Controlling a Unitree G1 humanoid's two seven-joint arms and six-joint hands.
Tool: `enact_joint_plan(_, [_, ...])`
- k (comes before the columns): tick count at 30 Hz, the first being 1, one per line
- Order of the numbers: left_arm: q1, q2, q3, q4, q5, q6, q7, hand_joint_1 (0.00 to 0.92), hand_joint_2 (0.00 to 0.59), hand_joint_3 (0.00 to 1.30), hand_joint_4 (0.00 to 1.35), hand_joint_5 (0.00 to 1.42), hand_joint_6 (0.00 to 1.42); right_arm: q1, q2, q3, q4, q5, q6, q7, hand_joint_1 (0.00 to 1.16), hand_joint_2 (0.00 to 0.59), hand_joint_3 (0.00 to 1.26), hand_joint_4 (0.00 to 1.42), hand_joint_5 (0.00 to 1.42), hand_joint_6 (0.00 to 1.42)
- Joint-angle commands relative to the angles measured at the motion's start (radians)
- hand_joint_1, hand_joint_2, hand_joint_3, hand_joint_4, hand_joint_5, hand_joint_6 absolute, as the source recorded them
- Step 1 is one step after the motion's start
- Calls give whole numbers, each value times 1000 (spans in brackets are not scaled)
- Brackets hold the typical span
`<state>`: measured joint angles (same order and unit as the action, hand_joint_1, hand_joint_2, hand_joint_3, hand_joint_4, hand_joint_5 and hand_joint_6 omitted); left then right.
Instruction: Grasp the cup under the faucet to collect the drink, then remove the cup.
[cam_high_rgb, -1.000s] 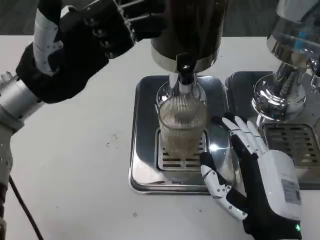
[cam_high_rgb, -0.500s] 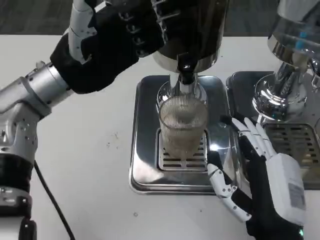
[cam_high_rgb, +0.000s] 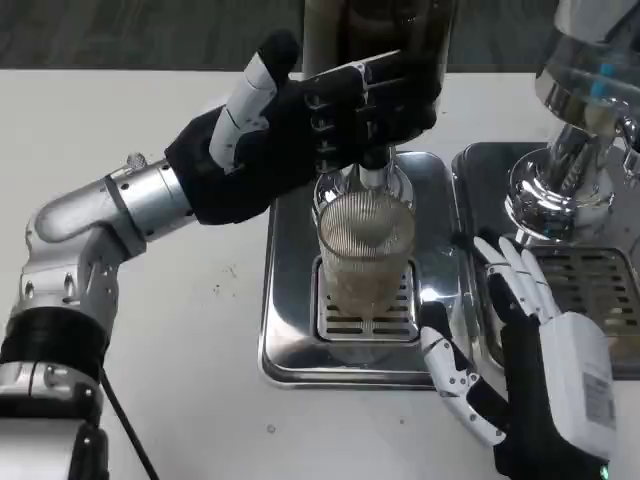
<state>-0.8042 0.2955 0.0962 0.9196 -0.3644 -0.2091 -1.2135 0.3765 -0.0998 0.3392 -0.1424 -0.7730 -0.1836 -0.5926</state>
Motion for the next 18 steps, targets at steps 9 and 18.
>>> enact_joint_plan(9, [-35, -1, -48, 88, 137, -195, 25, 0, 73, 130, 58, 107, 0, 28, 6, -3, -12, 1, -12, -5, 305, 421, 231, 129, 86, 198])
enact_joint_plan(18, [-24, 11, -70, 143, 198, -334, 65, 0, 76, 119, 61, 117, 0, 17, 1, -4, -5, 9, -16, 6, 301, 424, 236, 129, 86, 196])
